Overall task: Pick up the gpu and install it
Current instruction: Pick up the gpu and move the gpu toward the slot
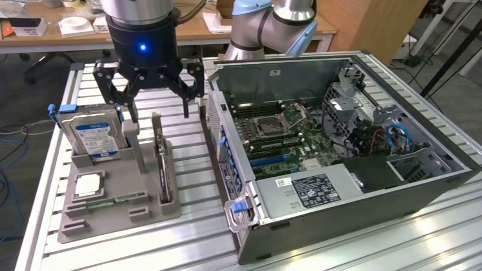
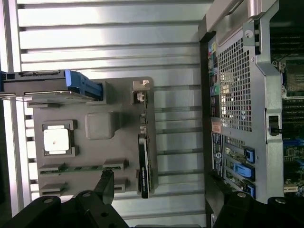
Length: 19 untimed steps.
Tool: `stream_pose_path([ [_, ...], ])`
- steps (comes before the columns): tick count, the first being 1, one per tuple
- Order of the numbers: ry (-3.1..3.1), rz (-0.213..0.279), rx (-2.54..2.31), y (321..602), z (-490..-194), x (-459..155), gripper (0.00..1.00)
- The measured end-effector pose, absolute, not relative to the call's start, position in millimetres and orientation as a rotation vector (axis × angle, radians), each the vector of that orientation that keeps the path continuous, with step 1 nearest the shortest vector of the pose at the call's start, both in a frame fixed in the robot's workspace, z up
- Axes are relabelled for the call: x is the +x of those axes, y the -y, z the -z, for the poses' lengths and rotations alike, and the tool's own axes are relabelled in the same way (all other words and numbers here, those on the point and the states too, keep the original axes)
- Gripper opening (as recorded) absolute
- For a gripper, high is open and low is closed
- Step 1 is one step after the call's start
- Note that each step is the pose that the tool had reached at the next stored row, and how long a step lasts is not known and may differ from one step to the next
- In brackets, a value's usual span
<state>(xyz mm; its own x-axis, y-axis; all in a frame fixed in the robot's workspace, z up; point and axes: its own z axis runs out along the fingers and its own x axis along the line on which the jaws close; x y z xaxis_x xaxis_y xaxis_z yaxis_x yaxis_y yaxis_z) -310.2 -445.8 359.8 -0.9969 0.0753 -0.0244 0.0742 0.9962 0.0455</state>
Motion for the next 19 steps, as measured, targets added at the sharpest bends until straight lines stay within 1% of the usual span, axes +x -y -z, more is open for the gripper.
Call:
stream_pose_path([
  [3, -3.113, -0.069, 0.117, 445.8, -358.9, -310.2, 0.85],
  [4, -3.113, -0.069, 0.117, 445.8, -352.5, -310.2, 0.85],
  [17, -3.113, -0.069, 0.117, 445.8, -350.8, -310.2, 0.85],
  [18, -3.113, -0.069, 0.117, 445.8, -350.8, -310.2, 0.84],
  [19, -3.113, -0.069, 0.117, 445.8, -350.8, -310.2, 0.11],
])
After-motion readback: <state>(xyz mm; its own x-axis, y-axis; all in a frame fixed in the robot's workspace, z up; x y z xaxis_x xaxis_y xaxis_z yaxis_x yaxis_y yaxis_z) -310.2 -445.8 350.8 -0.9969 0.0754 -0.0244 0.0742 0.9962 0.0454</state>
